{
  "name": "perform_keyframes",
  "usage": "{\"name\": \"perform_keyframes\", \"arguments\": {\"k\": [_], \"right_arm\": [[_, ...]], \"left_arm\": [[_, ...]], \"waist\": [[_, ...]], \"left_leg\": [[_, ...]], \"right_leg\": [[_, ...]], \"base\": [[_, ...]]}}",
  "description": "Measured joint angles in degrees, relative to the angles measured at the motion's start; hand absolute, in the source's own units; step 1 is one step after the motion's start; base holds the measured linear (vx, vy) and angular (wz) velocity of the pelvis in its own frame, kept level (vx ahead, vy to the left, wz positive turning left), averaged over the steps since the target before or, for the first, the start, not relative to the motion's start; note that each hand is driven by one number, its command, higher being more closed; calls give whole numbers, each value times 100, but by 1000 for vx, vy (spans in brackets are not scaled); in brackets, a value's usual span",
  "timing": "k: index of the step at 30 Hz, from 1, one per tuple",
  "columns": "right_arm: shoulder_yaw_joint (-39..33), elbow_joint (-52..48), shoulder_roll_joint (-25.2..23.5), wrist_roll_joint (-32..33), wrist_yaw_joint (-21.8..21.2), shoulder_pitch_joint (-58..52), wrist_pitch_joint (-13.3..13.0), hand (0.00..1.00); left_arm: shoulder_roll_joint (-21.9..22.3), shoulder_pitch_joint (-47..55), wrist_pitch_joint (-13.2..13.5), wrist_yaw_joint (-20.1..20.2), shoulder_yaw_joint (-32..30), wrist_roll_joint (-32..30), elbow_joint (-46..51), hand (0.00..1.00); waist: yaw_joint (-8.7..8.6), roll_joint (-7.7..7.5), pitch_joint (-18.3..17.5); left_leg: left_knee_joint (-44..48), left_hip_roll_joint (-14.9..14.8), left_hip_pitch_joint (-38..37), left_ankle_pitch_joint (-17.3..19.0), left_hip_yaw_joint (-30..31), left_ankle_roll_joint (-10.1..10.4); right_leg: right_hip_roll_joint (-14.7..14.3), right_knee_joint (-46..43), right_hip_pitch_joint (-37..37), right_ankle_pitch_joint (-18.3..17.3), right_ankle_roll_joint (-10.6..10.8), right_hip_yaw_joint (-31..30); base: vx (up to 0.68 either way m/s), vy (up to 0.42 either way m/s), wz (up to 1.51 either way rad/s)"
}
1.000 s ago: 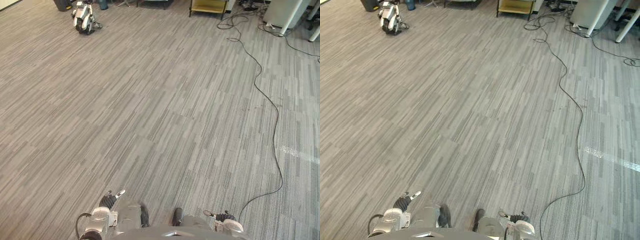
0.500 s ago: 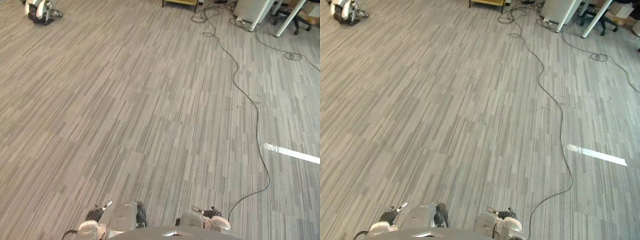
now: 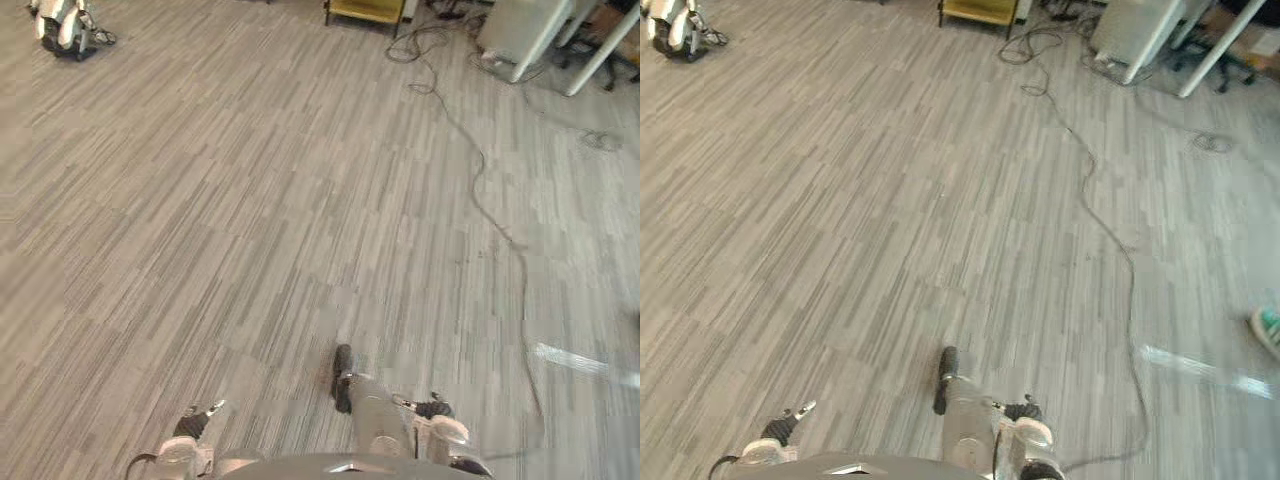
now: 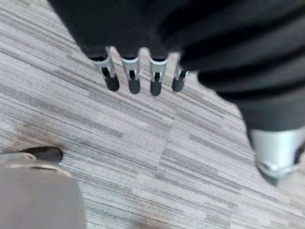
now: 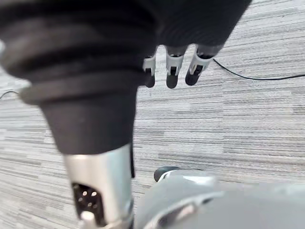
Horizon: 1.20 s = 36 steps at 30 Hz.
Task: Pick up cushions and gather them together orderly.
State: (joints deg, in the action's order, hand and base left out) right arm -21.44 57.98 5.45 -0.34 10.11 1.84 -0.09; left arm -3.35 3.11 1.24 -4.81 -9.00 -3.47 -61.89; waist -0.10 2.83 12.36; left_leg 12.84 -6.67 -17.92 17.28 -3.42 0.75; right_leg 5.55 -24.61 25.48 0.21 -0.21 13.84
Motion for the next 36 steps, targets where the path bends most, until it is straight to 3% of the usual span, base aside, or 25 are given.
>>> {"name": "perform_keyframes", "arguments": {"k": [1, 2, 4, 5, 6, 8, 11, 12, 13, 14, 16, 17, 19, 20, 21, 23, 24, 25, 26, 27, 28, 29, 32, 34, 36], "right_arm": [[-90, -6, -18, -1, 1, -36, 1, 0], [-112, -10, -30, 0, 1, -60, 1, 0], [-90, -72, -52, 14, 14, -214, 4, 0], [-26, -86, -43, 20, 23, -253, -4, 0], [61, -97, -36, 46, 40, -304, -17, 0], [93, -72, -57, 119, 38, -341, -4, 0], [86, -69, -152, 230, 38, -332, -7, 0], [83, -69, -183, 232, 40, -336, -10, 0], [69, -69, -261, 234, 44, -334, -10, 0], [67, -65, -281, 248, 46, -330, -10, 0], [127, -69, -295, 250, 52, -346, -7, 0], [273, -62, -340, 244, 56, -383, 6, 0], [270, -53, -420, 229, 55, -311, 23, 0], [262, -52, -529, 224, 49, -241, 27, 0], [250, -49, -623, 217, 41, -228, 26, 0], [217, -9, -678, 212, 33, -257, 23, 0], [217, 126, -632, 210, 27, -302, 8, 0], [220, 153, -602, 210, 14, -299, 0, 0], [226, 154, -621, 212, -2, -304, 7, 0], [223, 171, -606, 210, -5, -337, 19, 0], [215, 193, -540, 217, -13, -368, 22, 0], [237, 194, -499, 213, -21, -367, 15, 0], [276, 144, -444, 218, -42, -279, -39, 0], [259, 139, -411, 222, -124, -170, -101, 0], [144, 115, -355, 229, -136, -47, -126, 0]], "left_arm": [[6, 1, -2, 10, -4, -10, 1, 0], [7, -2, -2, 16, -9, -12, 6, 0], [9, -19, -1, 29, -196, -17, 79, 0], [18, -14, -1, 28, -229, -15, 107, 0], [19, -6, -2, 33, -249, -15, 195, 0], [10, -7, -1, 26, -284, -10, 346, 0], [7, 0, 1, 22, -220, -3, 480, 0], [8, 1, 1, 21, -217, 0, 497, 0], [4, 0, 2, 20, -215, 11, 503, 0], [8, 25, 2, 11, -213, 24, 494, 0], [40, 79, 2, 10, -217, 64, 494, 0], [-17, 196, 5, 5, -235, 96, 495, 0], [-42, 184, 10, -1, -274, 98, 501, 0], [-67, 184, -4, 8, -395, 99, 390, 0], [-104, 231, -5, 13, -463, 98, 359, 0], [-154, 309, -3, 17, -456, 98, 318, 0], [-146, 395, -4, 16, -410, 97, 251, 0], [-197, 429, -3, 21, -315, 88, 199, 0], [-285, 396, -5, 21, -234, 92, 162, 0], [-362, 371, -15, 16, -176, 93, 113, 0], [-376, 377, -21, 10, -177, 107, 82, 0], [-370, 376, -21, 10, -170, 107, 76, 0], [-353, 337, -20, 10, -102, 116, 25, 0], [-330, 288, -20, 10, -104, 116, 4, 0], [-260, 206, -20, 12, -99, 111, -6, 0]], "waist": [[-15, 58, -32], [-26, 65, -34], [-36, 98, -41], [-23, 111, -45], [-9, 142, -61], [82, 44, -25], [254, 43, -38], [264, 32, -34], [316, -8, -32], [349, -16, -29], [407, -50, -44], [490, -167, -137], [520, -257, -119], [540, -336, -111], [554, -471, -151], [647, -593, -305], [645, -554, -532], [589, -559, -606], [560, -624, -554], [471, -716, -530], [448, -721, -487], [434, -701, -475], [320, -601, -418], [244, -537, -363], [158, -387, -247]], "left_leg": [[475, -153, 130, -217, 207, 286], [674, -201, 180, -301, 253, 356], [2496, -444, 856, -1344, 511, 847], [3027, -531, 1096, -1683, 496, 951], [4121, -749, 1670, -1380, 198, 795], [4705, -822, 2455, -657, -389, 447], [3572, -670, 3263, -143, -953, 179], [3250, -602, 3354, -141, -986, 200], [2197, -382, 3504, -245, -1057, 200], [1024, -161, 3553, -631, -1021, 238], [407, 0, 3521, -1429, -1030, 248], [459, 206, 3453, -1685, -1198, -111], [968, 163, 3666, -1366, -1271, -300], [1487, 60, 3674, -1078, -1411, -361], [1888, 45, 3677, -1053, -1449, -352], [2055, 115, 3582, -930, -1451, -343], [1759, 176, 3336, -511, -1372, -323], [1460, 310, 3069, -84, -1367, -485], [1433, 432, 2974, -63, -1396, -489], [1358, 595, 2749, 21, -1372, -556], [1092, 725, 2210, 106, -1364, -577], [953, 746, 1983, 112, -1365, -577], [292, 755, 1126, 112, -1358, -575], [79, 702, 878, 127, -1349, -545], [-181, 588, 544, 126, -1267, -530]], "right_leg": [[-57, -242, -101, -316, -28, 133], [-86, -260, -172, -384, -48, 166], [-225, -113, -805, -731, -156, 369], [-287, -6, -986, -795, -184, 359], [-411, 228, -1402, -915, -266, 380], [-448, 719, -2158, -1009, -228, 374], [-287, 1135, -2825, -1069, -51, 342], [-241, 1177, -2898, -1087, 2, 342], [-69, 1251, -3061, -1205, 160, 317], [74, 1373, -3274, -1306, 323, 275], [235, 1514, -3472, -1399, 463, 184], [376, 1798, -3662, -1448, 432, -13], [335, 1984, -3714, -1110, 265, -236], [384, 2079, -3889, -764, 351, -447], [484, 1996, -3952, -531, 378, -587], [570, 1533, -3780, -403, 546, -830], [616, 718, -3398, -440, 665, -990], [728, -433, -2879, -512, 890, -1103], [873, -1083, -2599, -507, 970, -1212], [1042, -2285, -2121, -412, 1099, -1212], [1120, -3303, -1765, -644, 817, -898], [1103, -3502, -1671, -823, 674, -745], [776, -3159, -983, -1641, 272, 63], [560, -2324, -611, -1704, 186, 336], [206, -529, -334, -1195, 152, 454]], "base": [[439, -209, 14], [541, -252, 29], [460, -191, 25], [489, -140, 12], [552, -102, 8], [517, -67, 7], [447, 73, -11], [419, 163, -3], [442, 215, -4], [458, 243, -8], [476, 252, -18], [574, 250, -20], [547, 225, -17], [573, 281, -24], [535, 267, -34], [319, 146, -45], [481, 214, -41], [410, 180, -23], [456, 168, 11], [334, 66, 14], [346, 58, 11], [292, 45, -3], [353, 35, -1], [293, -27, 8], [409, -82, 32]]}}
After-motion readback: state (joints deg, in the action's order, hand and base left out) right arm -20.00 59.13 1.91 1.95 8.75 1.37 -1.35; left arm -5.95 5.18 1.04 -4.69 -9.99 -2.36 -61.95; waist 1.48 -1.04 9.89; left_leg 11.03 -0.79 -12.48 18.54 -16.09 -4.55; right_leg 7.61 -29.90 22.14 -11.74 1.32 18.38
